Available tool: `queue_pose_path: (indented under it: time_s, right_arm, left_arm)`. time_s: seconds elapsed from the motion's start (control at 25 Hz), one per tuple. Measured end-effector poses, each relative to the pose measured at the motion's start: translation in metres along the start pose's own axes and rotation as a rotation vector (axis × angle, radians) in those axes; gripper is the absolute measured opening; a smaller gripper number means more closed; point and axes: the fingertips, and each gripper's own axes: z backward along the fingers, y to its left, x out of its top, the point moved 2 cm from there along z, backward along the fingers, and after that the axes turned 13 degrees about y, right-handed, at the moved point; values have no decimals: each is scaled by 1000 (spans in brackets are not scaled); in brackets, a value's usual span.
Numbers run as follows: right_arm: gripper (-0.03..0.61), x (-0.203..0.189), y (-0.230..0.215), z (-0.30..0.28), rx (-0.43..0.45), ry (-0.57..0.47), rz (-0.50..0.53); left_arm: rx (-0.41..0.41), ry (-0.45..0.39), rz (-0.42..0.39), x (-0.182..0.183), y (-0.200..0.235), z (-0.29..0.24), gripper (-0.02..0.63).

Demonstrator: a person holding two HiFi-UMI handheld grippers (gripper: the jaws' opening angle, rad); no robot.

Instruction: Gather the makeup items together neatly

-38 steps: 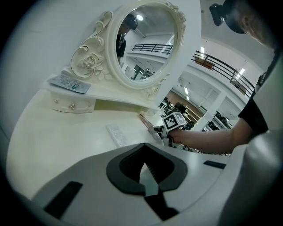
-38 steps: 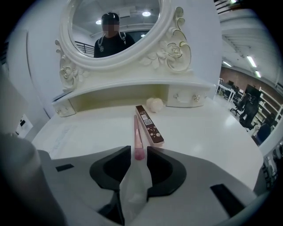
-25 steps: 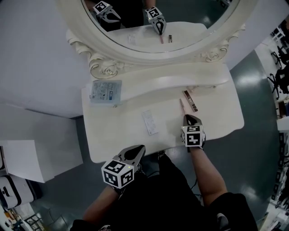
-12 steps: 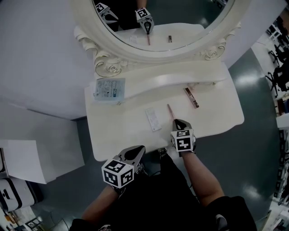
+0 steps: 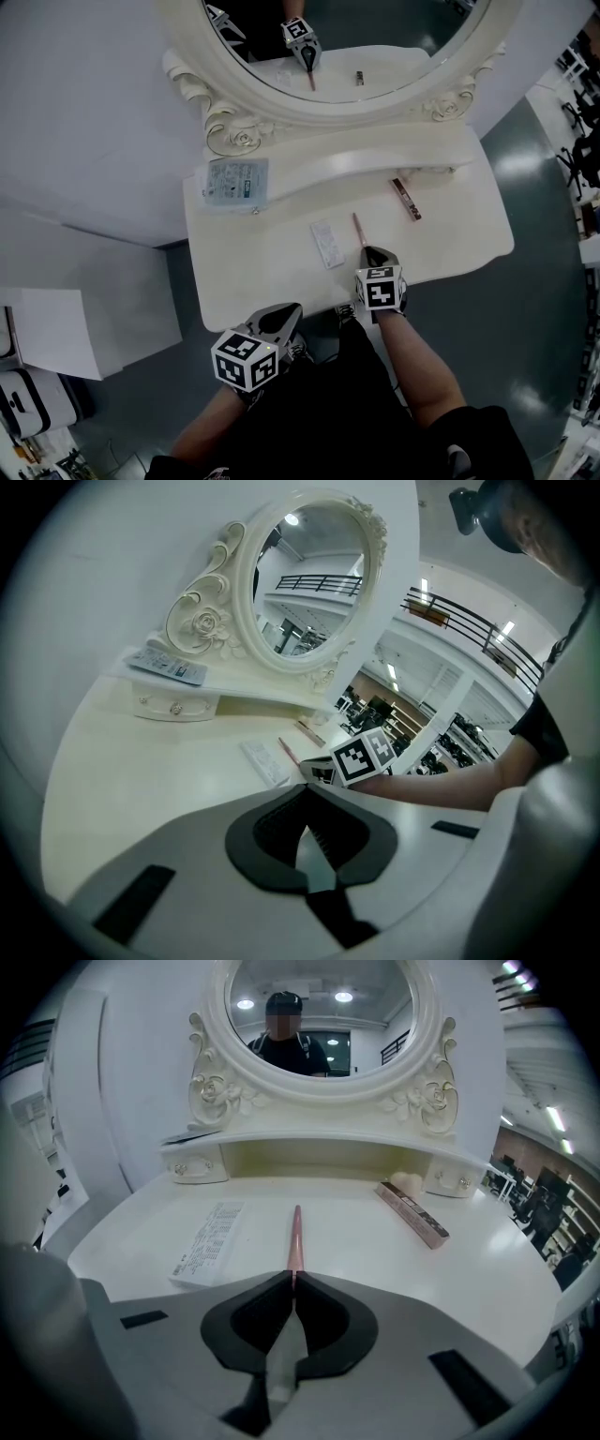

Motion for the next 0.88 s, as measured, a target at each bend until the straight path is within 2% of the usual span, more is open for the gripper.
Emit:
queue_pose_path:
  time_s: [0.4, 0.52, 0.64, 0.88]
  right_arm:
    - [43, 1, 1, 6, 25, -12, -16]
    - [117, 5, -6, 21, 47, -58, -40]
    - [123, 4, -32, 35, 16, -84, -62]
    - [125, 2, -124, 39, -109, -57, -88]
  left_arm:
    - [-11, 0, -20, 3, -3, 1, 9]
    - [-20, -6, -25, 7, -6, -2, 9]
    - [-35, -15, -33, 13, -12, -8, 9]
    - [-47, -39, -35, 30, -24, -25, 9]
